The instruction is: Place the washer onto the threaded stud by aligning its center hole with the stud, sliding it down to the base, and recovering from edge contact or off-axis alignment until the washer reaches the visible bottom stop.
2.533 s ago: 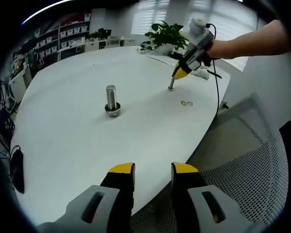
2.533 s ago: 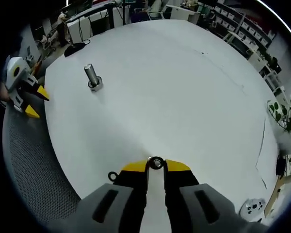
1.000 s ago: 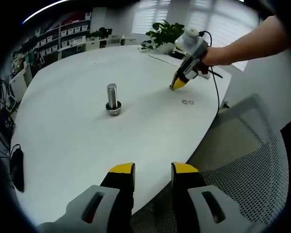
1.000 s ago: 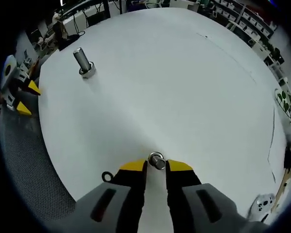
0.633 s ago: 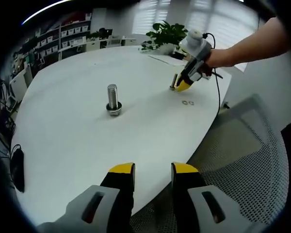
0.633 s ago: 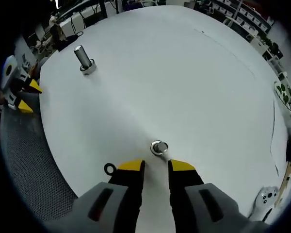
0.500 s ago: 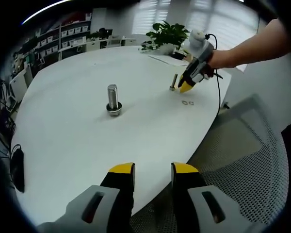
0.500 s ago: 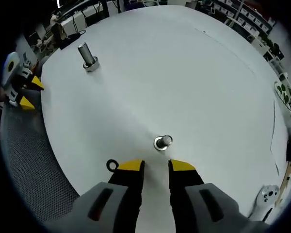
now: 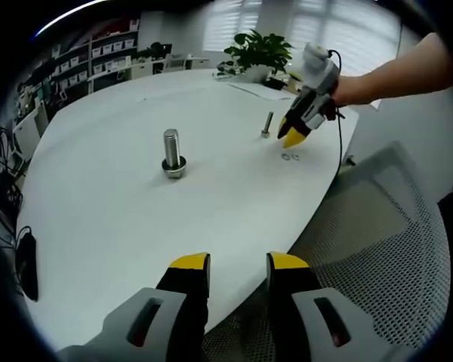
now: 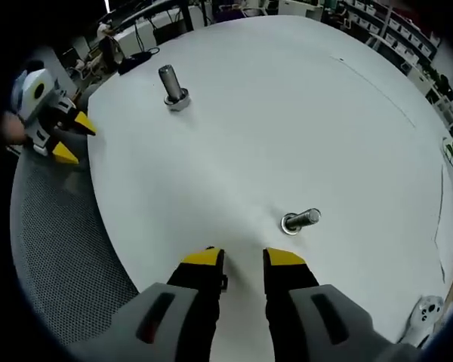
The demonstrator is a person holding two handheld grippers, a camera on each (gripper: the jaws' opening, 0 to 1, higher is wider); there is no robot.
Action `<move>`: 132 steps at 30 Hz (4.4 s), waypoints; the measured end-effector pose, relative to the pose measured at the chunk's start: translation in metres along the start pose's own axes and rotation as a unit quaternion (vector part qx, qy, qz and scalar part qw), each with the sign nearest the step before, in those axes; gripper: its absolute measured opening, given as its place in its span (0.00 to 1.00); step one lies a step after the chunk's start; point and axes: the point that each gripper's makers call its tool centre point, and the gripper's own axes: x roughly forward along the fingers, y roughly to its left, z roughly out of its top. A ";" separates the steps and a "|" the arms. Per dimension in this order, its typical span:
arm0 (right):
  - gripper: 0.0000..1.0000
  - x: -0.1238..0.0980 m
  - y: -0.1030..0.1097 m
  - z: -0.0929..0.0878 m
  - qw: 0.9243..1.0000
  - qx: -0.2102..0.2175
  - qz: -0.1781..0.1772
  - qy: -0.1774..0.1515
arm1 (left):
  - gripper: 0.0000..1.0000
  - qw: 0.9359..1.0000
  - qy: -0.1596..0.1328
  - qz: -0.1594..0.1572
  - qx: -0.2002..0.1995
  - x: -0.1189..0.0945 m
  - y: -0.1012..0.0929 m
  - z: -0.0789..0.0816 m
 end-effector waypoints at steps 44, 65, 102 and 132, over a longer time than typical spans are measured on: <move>0.15 0.013 0.020 -0.009 0.990 -0.113 -0.006 0.089 | 0.28 1.000 -0.005 0.005 -0.001 0.000 0.003 0.002; 0.14 0.012 0.018 -0.009 0.996 -0.067 -0.014 0.049 | 0.28 1.000 -0.003 0.004 -0.002 0.000 0.003 0.001; 0.15 0.012 0.018 -0.012 0.991 -0.097 -0.009 0.086 | 0.28 1.000 -0.002 0.001 0.001 0.001 0.002 0.001; 0.14 -0.016 -0.008 -0.001 0.999 0.008 -0.043 0.018 | 0.28 1.000 -0.011 0.007 -0.001 -0.001 0.004 0.004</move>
